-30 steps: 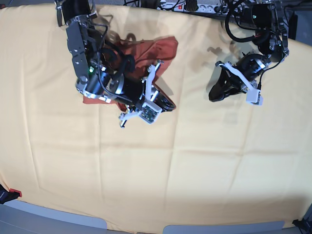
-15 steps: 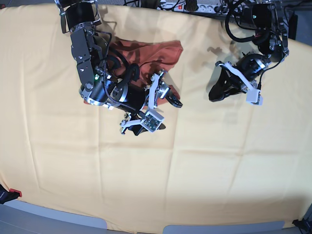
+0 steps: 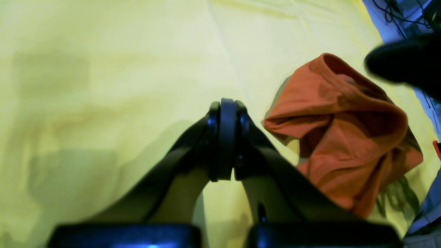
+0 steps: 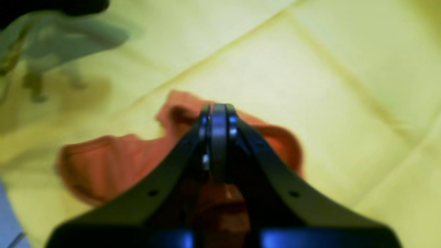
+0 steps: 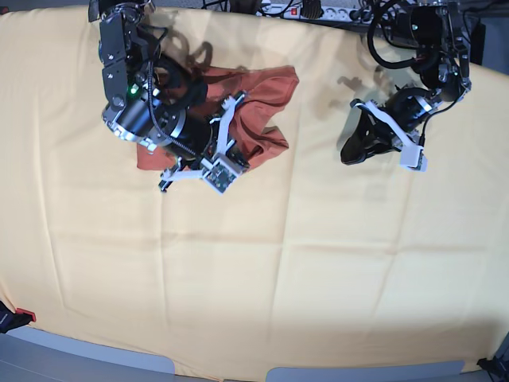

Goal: Fold the T-shirt properly

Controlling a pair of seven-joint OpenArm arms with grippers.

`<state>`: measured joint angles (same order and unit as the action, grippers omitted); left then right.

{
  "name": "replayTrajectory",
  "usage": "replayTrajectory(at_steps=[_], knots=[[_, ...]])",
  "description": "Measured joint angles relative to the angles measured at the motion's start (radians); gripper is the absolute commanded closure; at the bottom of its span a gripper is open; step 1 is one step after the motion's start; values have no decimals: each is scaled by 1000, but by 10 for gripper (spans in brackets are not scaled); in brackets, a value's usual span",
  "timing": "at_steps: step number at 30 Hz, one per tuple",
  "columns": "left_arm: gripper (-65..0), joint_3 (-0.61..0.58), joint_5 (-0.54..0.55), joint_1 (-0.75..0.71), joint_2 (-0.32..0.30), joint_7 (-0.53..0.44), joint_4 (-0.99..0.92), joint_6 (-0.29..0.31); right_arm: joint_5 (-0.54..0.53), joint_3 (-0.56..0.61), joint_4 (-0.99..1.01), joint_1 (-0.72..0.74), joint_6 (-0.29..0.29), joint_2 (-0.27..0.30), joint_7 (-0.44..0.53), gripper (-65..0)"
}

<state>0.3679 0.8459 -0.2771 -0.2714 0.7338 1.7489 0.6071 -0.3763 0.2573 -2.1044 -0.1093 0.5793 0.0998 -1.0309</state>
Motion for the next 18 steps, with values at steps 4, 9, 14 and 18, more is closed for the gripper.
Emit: replayTrajectory(at_steps=[4,9,14,18], knots=[[0,0,3,0,-1,0,0,0,7,1,-38,-60,4,66,-3,0],[0,0,3,0,0,0,0,0,15,0,-130,-117,5,122,-10,0],[0,0,3,0,0,0,0,0,54,0,-140,-184,0,165,-27,0],[0,0,3,0,0,0,0,0,51,-3,-140,-238,5,164,24,0]])
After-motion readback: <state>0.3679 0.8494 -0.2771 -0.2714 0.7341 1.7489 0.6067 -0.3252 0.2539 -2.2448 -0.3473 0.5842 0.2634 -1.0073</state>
